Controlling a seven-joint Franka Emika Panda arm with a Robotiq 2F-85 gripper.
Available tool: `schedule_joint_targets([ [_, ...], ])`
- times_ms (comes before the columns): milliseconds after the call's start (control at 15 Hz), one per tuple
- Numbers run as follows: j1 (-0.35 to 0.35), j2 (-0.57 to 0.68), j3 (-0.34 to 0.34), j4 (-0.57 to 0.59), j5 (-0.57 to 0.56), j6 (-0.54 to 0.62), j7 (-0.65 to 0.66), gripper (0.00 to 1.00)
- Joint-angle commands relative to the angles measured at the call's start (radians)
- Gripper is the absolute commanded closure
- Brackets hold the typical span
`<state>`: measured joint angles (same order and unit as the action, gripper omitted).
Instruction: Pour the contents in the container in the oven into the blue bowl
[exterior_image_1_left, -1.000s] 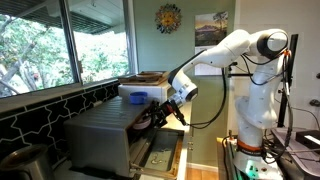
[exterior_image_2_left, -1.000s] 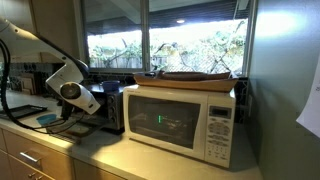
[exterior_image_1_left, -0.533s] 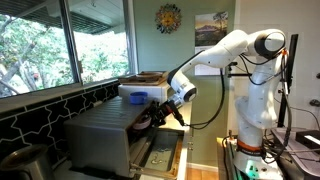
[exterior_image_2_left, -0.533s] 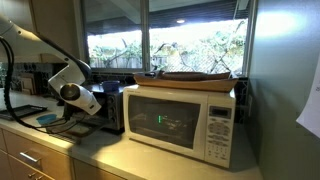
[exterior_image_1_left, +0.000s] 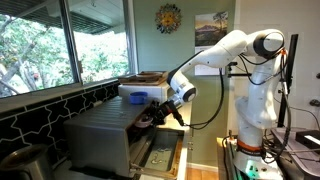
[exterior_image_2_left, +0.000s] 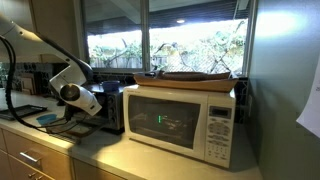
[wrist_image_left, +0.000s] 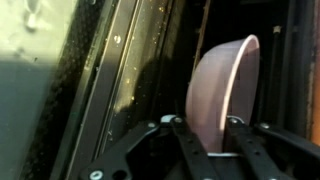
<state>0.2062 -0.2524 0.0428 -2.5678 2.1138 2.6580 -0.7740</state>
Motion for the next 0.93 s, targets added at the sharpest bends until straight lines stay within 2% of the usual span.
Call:
schedule_joint_targets([
  [0, -0.005, -0.016, -0.002, -0.006, -0.01, 0.03, 0.007, 0.76],
  [267, 0.004, -0.034, 0.002, -0.015, -0.072, 0.071, 0.042, 0.93],
  [333, -0.061, -0.043, 0.067, -0.021, -0.105, 0.072, 0.074, 0.95],
  [733, -0.092, -0.119, 0.12, -0.061, -0.405, 0.146, 0.287, 0.95],
  [800, -0.065, -0.126, 0.094, -0.062, -0.447, 0.156, 0.313, 0.95],
  [867, -0.069, -0.131, 0.097, -0.065, -0.498, 0.156, 0.351, 0.95],
])
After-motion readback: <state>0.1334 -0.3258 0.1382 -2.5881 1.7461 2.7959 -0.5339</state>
